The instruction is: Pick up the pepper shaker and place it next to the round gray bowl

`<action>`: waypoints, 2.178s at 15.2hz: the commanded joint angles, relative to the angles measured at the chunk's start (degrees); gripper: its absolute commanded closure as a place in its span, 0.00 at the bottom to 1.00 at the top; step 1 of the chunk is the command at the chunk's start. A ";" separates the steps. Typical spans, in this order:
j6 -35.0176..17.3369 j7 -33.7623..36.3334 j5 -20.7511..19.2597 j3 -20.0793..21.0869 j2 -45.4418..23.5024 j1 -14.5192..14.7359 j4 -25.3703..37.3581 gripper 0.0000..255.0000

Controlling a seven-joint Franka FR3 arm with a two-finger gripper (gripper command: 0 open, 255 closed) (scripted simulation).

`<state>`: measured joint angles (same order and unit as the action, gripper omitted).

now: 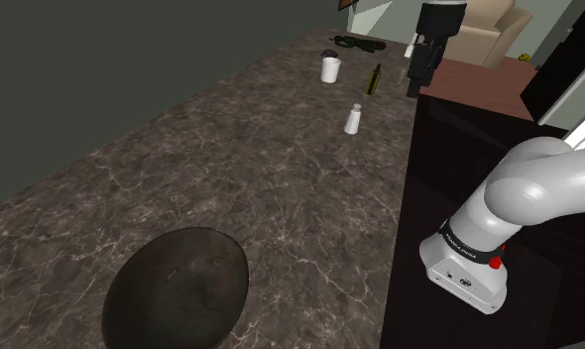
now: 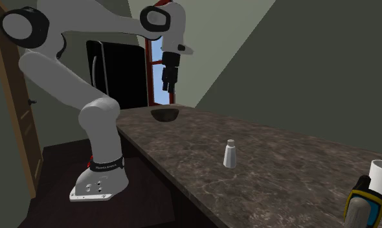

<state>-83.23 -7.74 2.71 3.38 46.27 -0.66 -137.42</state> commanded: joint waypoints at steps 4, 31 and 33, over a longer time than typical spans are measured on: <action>-4.22 -1.91 -1.46 -1.82 -5.33 -1.05 0.56 0.00; -25.62 -14.65 -2.78 -11.78 -52.81 -7.03 22.66 0.00; -27.14 -14.67 -2.74 -11.78 -53.05 -7.04 21.38 0.00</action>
<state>-109.55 -22.43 -0.06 -8.41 -6.65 -7.71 -115.38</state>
